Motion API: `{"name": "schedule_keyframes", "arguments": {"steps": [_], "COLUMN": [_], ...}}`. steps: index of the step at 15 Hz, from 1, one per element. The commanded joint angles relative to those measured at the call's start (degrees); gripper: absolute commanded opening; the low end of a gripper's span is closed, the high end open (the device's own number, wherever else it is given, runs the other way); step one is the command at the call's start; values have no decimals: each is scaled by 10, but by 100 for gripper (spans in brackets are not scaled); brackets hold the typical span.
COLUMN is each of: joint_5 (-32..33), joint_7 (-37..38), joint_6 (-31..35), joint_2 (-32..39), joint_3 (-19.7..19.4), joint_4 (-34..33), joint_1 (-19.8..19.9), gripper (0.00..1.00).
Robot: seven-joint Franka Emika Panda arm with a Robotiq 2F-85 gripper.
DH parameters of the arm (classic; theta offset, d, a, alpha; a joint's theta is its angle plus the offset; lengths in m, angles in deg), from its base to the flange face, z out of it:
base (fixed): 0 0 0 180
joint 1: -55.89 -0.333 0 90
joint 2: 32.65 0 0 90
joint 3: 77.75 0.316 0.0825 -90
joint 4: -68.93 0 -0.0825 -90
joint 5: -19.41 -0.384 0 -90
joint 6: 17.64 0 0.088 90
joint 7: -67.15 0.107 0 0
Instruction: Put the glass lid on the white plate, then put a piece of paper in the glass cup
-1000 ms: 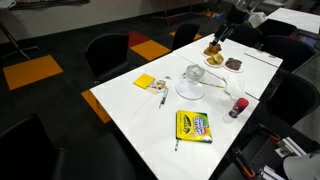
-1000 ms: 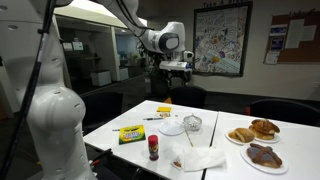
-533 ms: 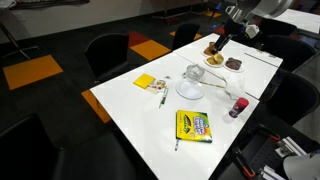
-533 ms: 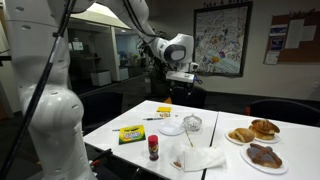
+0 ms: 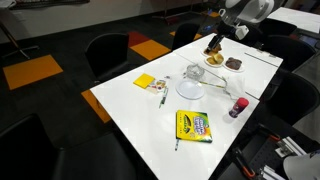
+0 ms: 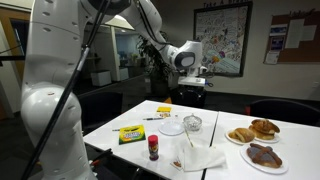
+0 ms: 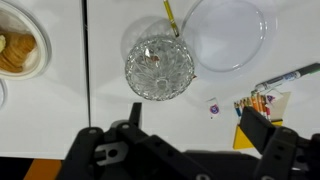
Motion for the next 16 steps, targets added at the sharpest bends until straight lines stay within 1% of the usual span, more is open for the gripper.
{"name": "schedule_keyframes", "arguments": {"steps": [1,5,7,12,16], "joint_5": [5,22,33,71,117], "joint_7": [-5,5,16,32,75], "joint_6": [8,0,-2,0,-2], "joint_2": [70,122,148,182,203], "joint_3": [27,41,51,72,66], "joint_4": [-64,-109,-130,-153,-170], "joint_1": [30,43,42,34,25], "gripper": [100,100,100,100,100]}}
